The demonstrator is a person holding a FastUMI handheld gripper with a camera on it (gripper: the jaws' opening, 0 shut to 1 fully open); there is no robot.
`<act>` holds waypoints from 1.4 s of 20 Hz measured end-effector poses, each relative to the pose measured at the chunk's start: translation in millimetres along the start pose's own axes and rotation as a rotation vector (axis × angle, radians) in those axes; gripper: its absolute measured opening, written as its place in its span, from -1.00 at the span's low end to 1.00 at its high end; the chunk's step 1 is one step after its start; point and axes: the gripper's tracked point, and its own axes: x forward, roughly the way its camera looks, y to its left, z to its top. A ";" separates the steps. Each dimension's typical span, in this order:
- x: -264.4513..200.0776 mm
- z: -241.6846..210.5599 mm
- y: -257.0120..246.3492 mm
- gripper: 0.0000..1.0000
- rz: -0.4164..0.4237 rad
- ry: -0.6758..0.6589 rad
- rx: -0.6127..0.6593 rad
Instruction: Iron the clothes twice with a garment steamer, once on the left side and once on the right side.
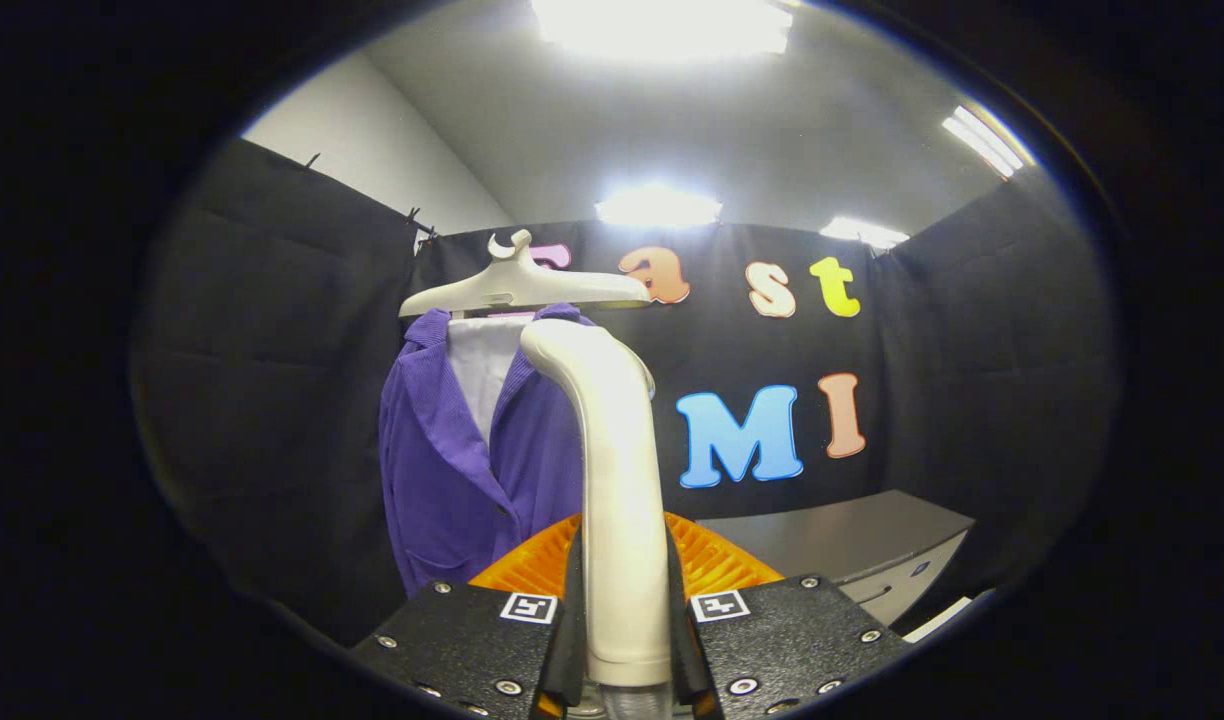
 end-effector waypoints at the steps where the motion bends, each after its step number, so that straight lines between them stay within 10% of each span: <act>1: 7.3 -1.0 2.8 -0.32 -0.015 -0.012 -0.009; 28: 64.2 -78.7 22.0 -0.32 -0.142 0.092 -0.222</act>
